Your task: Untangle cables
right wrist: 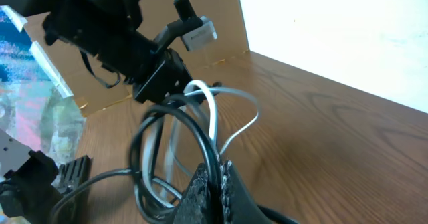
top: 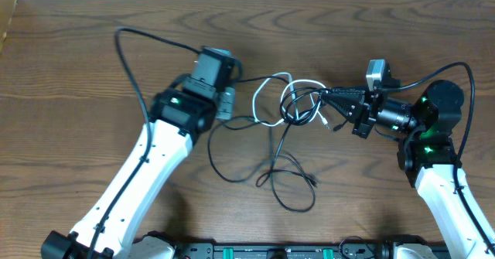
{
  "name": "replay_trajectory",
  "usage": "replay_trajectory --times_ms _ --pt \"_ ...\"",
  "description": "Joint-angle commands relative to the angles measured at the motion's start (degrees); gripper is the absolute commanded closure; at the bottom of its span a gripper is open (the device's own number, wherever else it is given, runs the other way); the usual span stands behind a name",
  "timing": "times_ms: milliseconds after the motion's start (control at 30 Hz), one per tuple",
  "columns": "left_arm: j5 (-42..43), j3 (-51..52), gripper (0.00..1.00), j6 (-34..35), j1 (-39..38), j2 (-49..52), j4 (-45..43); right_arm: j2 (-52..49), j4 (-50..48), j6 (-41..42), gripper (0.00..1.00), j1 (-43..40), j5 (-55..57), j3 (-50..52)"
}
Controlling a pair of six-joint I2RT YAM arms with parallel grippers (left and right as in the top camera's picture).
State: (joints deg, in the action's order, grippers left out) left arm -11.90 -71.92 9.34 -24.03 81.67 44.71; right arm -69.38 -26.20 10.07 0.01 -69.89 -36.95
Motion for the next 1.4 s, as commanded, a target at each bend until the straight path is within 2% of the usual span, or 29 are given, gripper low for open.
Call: replay_trajectory --times_ms 0,233,600,667,733,767,800,833,1000,1133,1367 --pt "-3.2 -0.6 0.92 7.3 4.7 0.3 1.8 -0.1 -0.1 0.6 0.99 -0.5 -0.6 -0.1" --pt "-2.7 -0.6 0.93 12.4 11.1 0.3 5.3 -0.1 -0.2 0.6 0.99 -0.5 -0.5 -0.1" --pt "-1.4 -0.6 0.91 12.3 11.9 0.3 5.6 -0.1 -0.1 0.6 0.99 -0.5 -0.1 -0.1" --pt "-0.9 -0.6 0.83 11.7 11.9 0.3 5.7 -0.1 -0.1 0.6 0.99 -0.5 -0.1 -0.1" --pt "-0.1 -0.6 0.48 10.6 11.8 0.3 5.8 -0.1 -0.2 0.6 0.99 -0.5 -0.1 -0.1" --pt "-0.1 -0.6 0.36 10.6 11.8 0.3 5.9 -0.1 -0.1 0.6 0.99 -0.5 -0.1 -0.1" --pt "-0.1 -0.6 0.27 10.6 11.8 0.2 6.1 -0.1 -0.1 0.6 0.99 -0.5 -0.1 -0.1" --pt "-0.1 -0.6 0.22 10.6 11.8 0.2 6.3 -0.1 -0.1 0.6 0.99 -0.5 -0.1 -0.1" --pt "0.6 -0.6 0.18 10.2 11.8 -0.8 6.6 -0.1 -0.1 0.6 0.99 -0.5 0.2 -0.1" --pt "7.8 -0.6 0.18 4.0 11.8 -3.5 4.7 -0.1 0.0 0.6 0.99 -0.5 0.5 -0.1" --pt "30.5 -0.6 0.17 -16.4 11.7 -8.2 -0.1 -0.1 0.2 0.6 0.99 -0.5 0.5 -0.1"
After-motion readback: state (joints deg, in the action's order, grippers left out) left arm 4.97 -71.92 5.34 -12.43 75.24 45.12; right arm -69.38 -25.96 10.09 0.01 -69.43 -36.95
